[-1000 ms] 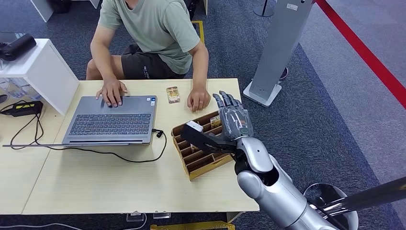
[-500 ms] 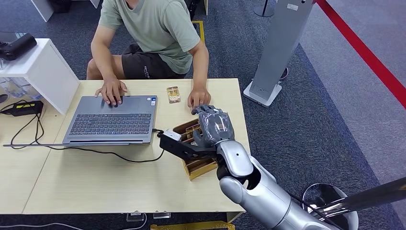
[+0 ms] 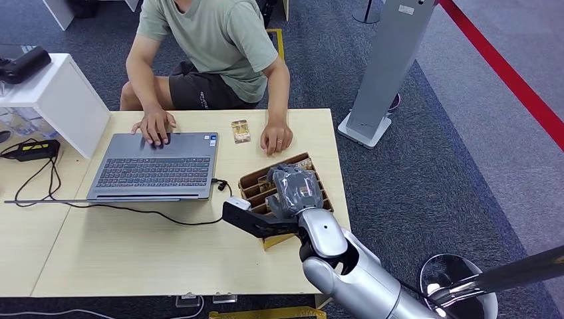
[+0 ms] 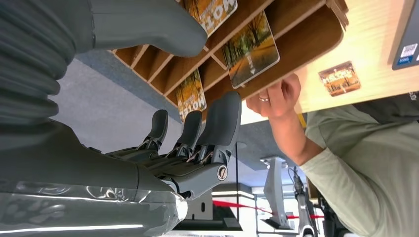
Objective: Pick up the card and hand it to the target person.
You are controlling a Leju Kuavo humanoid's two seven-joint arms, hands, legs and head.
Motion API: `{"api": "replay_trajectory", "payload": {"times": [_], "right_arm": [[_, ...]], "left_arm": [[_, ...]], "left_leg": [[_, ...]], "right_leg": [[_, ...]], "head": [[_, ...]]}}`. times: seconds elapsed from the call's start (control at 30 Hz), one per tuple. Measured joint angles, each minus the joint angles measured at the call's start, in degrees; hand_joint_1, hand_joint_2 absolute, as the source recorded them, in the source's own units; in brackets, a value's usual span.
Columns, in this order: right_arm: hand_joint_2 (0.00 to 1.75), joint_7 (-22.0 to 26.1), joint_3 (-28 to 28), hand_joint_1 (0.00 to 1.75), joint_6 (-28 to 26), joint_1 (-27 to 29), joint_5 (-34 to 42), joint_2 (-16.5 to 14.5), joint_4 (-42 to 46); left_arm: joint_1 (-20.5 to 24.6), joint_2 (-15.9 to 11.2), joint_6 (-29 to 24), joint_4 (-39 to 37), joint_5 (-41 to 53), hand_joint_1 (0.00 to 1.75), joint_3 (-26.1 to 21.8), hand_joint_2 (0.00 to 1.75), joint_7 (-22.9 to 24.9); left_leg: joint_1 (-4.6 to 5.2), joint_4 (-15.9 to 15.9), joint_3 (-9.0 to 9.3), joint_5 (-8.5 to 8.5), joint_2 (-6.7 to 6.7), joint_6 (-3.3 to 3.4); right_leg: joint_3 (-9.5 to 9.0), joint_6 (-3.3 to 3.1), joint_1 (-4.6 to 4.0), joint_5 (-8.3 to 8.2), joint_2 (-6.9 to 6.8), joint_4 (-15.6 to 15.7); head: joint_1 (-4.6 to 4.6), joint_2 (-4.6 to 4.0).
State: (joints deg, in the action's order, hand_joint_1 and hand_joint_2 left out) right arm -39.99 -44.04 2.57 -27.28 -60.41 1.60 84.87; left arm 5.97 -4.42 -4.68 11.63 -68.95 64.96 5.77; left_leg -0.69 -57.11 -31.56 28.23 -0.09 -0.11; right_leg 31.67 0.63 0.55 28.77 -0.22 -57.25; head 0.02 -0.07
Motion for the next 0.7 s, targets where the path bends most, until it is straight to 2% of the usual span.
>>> {"api": "replay_trajectory", "payload": {"times": [0.7], "right_arm": [[1.75,-0.1,-0.2,0.76,-2.17,0.64,3.42,-0.73,-8.57]], "left_arm": [[0.01,0.41,-0.1,0.0,-0.18,0.0,0.1,0.0,0.0]], "left_leg": [[0.0,0.0,0.0,0.0,0.0,0.0]], "right_leg": [[0.0,0.0,0.0,0.0,0.0,0.0]], "head": [[-0.03,0.0]]}}
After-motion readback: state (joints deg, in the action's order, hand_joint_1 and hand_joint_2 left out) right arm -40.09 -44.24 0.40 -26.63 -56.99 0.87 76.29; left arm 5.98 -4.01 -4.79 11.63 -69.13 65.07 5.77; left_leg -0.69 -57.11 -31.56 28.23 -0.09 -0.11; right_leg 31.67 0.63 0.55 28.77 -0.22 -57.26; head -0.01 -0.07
